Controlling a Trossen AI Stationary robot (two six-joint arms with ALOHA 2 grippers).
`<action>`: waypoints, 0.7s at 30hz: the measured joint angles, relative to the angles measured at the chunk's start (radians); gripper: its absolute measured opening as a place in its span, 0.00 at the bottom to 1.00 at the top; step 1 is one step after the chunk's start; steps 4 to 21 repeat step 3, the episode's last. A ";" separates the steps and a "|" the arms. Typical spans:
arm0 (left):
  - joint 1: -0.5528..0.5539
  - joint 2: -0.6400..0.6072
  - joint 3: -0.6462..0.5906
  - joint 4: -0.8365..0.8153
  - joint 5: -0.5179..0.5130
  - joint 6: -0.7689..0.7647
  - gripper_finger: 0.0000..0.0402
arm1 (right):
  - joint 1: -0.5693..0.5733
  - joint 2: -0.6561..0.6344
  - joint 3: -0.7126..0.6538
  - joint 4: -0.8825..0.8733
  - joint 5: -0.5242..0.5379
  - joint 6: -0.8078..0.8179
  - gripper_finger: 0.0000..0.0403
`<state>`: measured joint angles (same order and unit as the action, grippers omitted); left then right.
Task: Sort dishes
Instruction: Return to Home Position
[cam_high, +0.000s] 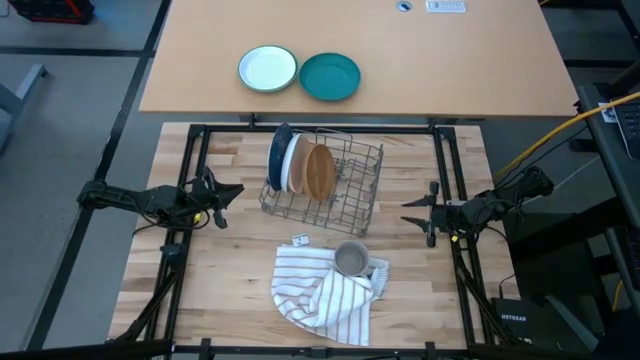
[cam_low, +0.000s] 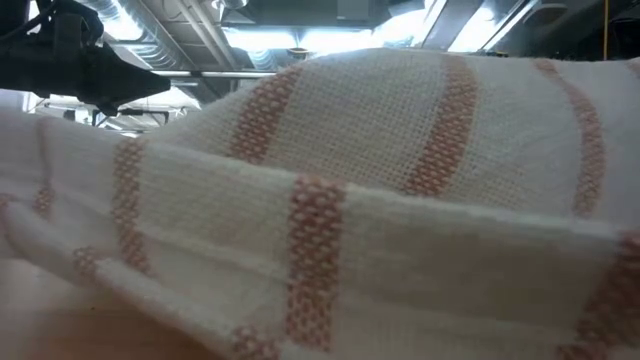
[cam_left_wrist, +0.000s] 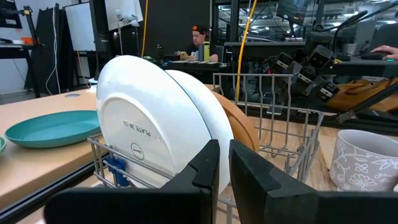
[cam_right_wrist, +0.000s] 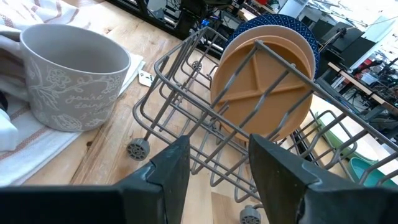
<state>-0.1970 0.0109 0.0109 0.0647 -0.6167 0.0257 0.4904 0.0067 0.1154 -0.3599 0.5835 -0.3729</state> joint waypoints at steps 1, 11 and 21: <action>0.000 0.000 0.000 0.000 0.000 0.000 0.07 | 0.000 0.000 0.000 0.000 0.000 0.000 0.42; 0.000 0.000 0.000 0.000 0.000 0.000 0.07 | 0.000 0.000 0.000 0.000 0.000 0.000 0.42; 0.000 0.000 0.000 0.000 0.000 0.000 0.07 | 0.000 0.000 0.000 0.000 0.000 0.000 0.42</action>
